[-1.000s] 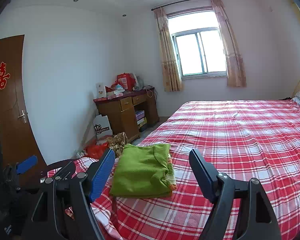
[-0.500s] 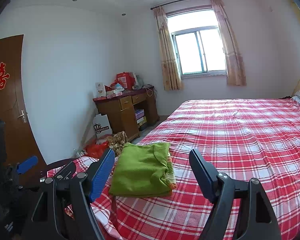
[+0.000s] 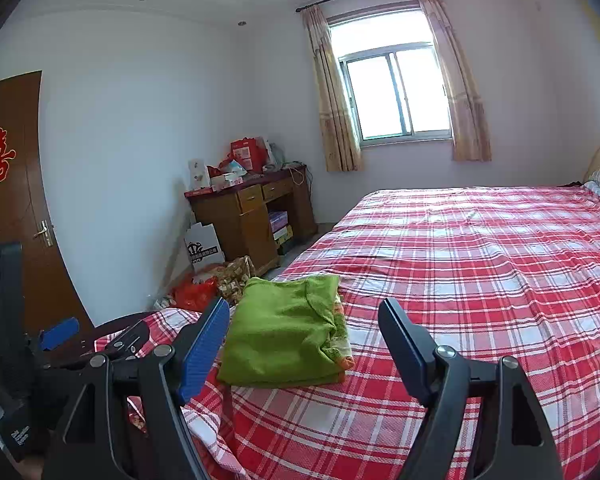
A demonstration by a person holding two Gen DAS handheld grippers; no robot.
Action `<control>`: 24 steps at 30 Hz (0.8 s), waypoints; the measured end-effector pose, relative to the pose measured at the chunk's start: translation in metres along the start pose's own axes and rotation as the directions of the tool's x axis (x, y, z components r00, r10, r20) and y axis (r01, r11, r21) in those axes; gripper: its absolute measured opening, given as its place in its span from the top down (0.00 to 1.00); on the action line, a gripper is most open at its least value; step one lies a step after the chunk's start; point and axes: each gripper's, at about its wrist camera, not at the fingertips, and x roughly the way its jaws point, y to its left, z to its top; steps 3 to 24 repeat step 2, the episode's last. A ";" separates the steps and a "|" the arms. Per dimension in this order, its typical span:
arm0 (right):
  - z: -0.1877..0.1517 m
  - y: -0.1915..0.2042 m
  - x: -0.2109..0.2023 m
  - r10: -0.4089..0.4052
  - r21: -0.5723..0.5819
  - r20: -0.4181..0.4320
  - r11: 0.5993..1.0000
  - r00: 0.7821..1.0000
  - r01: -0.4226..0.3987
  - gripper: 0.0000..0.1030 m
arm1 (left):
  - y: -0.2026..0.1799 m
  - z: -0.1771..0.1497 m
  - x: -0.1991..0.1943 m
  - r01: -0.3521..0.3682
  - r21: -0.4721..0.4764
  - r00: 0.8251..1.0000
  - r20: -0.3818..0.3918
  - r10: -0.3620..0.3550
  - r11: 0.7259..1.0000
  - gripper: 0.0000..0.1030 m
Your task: Fold small clothes
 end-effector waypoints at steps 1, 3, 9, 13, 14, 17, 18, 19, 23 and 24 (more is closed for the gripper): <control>0.000 0.000 0.000 0.000 0.001 -0.001 1.000 1.000 0.000 0.25 | 0.000 0.000 0.000 -0.001 0.004 1.000 0.002 0.001 1.000 0.00; -0.001 -0.001 0.001 0.000 0.003 -0.002 1.000 1.000 0.000 0.25 | -0.001 0.001 0.000 -0.005 0.010 1.000 0.003 0.005 1.000 0.00; -0.001 -0.001 0.001 0.000 0.003 -0.002 1.000 1.000 0.000 0.25 | -0.001 0.001 0.000 -0.005 0.010 1.000 0.003 0.005 1.000 0.00; -0.001 -0.001 0.001 0.000 0.003 -0.002 1.000 1.000 0.000 0.25 | -0.001 0.001 0.000 -0.005 0.010 1.000 0.003 0.005 1.000 0.00; -0.001 -0.001 0.001 0.000 0.003 -0.002 1.000 1.000 0.000 0.25 | -0.001 0.001 0.000 -0.005 0.010 1.000 0.003 0.005 1.000 0.00; -0.001 -0.001 0.001 0.000 0.003 -0.002 1.000 1.000 0.000 0.25 | -0.001 0.001 0.000 -0.005 0.010 1.000 0.003 0.005 1.000 0.00; -0.001 -0.001 0.001 0.000 0.003 -0.002 1.000 1.000 0.000 0.25 | -0.001 0.001 0.000 -0.005 0.010 1.000 0.003 0.005 1.000 0.00; -0.001 -0.001 0.001 0.000 0.003 -0.002 1.000 1.000 0.000 0.25 | -0.001 0.001 0.000 -0.005 0.010 1.000 0.003 0.005 1.000 0.00; -0.001 -0.001 0.001 0.000 0.003 -0.002 1.000 1.000 0.000 0.25 | -0.001 0.001 0.000 -0.005 0.010 1.000 0.003 0.005 1.000 0.00; -0.001 -0.001 0.001 0.000 0.003 -0.002 1.000 1.000 0.000 0.25 | -0.001 0.001 0.000 -0.005 0.010 1.000 0.003 0.005 1.000 0.00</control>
